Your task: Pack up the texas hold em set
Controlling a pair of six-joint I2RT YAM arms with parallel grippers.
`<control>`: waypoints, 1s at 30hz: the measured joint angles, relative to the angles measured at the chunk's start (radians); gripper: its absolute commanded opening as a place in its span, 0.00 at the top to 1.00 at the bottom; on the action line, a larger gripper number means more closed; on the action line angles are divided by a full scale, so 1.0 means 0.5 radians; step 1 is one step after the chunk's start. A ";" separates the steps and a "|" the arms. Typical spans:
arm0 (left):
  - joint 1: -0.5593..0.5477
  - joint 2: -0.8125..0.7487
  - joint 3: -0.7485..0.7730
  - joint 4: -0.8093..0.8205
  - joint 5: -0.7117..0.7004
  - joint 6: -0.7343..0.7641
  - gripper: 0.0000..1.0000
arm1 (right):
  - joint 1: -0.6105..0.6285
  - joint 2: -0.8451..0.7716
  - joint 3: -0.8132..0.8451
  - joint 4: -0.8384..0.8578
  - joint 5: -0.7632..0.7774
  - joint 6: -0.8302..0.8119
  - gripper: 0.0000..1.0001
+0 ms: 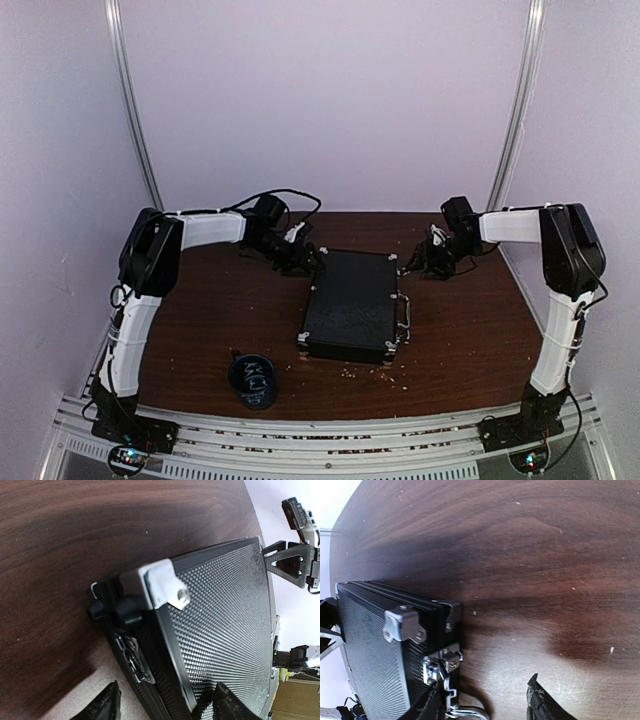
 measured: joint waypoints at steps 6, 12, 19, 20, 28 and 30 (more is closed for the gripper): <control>0.000 0.000 0.003 0.000 0.002 -0.014 0.40 | -0.004 0.000 -0.037 -0.001 0.040 -0.007 0.54; -0.001 0.000 0.007 0.002 0.004 -0.027 0.44 | -0.006 0.046 -0.044 0.017 0.047 -0.027 0.58; 0.000 0.000 0.018 0.002 -0.005 -0.031 0.46 | -0.014 0.146 -0.014 0.046 -0.053 -0.059 0.61; 0.000 0.000 0.018 0.002 -0.005 -0.031 0.47 | -0.014 0.157 -0.005 0.053 -0.073 -0.060 0.62; 0.000 0.000 0.018 0.005 -0.005 -0.045 0.49 | -0.053 0.165 -0.027 0.129 -0.136 0.013 0.64; 0.000 0.000 0.018 0.005 -0.004 -0.046 0.49 | -0.082 0.146 -0.071 0.158 -0.182 0.032 0.64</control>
